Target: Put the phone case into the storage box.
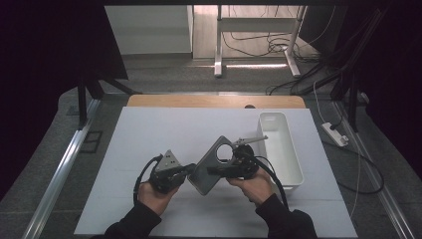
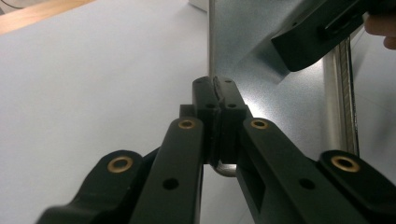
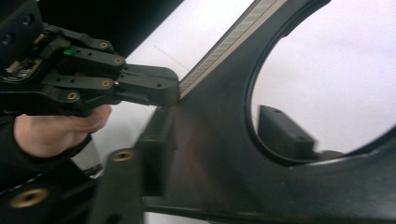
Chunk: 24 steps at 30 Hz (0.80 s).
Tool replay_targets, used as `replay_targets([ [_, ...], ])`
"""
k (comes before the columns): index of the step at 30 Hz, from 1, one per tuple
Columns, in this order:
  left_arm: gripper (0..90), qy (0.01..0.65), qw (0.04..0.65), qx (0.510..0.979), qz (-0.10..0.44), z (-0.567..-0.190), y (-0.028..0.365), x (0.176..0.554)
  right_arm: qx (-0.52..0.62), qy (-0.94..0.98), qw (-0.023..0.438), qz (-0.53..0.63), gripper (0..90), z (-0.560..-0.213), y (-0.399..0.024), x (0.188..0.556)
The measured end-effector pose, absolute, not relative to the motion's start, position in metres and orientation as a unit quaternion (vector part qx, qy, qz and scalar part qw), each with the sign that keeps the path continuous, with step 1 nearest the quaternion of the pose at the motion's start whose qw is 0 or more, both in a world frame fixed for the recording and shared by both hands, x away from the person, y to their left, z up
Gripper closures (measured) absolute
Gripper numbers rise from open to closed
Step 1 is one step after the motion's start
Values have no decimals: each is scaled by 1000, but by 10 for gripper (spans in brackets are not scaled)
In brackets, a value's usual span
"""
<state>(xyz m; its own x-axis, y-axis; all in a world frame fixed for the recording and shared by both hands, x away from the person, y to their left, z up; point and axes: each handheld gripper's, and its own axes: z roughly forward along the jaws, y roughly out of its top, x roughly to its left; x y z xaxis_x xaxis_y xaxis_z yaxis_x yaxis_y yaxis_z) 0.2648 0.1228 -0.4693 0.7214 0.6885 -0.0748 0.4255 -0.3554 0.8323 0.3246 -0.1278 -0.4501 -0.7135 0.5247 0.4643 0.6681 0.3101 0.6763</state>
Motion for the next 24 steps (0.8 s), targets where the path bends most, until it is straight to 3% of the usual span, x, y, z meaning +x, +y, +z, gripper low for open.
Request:
replay_targets([
  [3, 890, 342, 453, 810, 147, -469, 123, 264, -370, -797, 104, -465, 641, -452, -128, 326],
  [7, 889, 341, 455, 810, 142, -470, 125, 265, -373, -787, 128, -474, 737, -454, -130, 327],
  [18, 846, 331, 458, 816, 122, -471, 127, 266, -395, -767, 149, -483, 851, -457, -131, 326],
  [22, 646, 337, 463, 812, 110, -470, 132, 269, -390, -770, 148, -483, 852, -456, -130, 324],
  [24, 502, 335, 469, 811, 101, -471, 136, 270, -383, -775, 144, -482, 851, -455, -130, 324],
])
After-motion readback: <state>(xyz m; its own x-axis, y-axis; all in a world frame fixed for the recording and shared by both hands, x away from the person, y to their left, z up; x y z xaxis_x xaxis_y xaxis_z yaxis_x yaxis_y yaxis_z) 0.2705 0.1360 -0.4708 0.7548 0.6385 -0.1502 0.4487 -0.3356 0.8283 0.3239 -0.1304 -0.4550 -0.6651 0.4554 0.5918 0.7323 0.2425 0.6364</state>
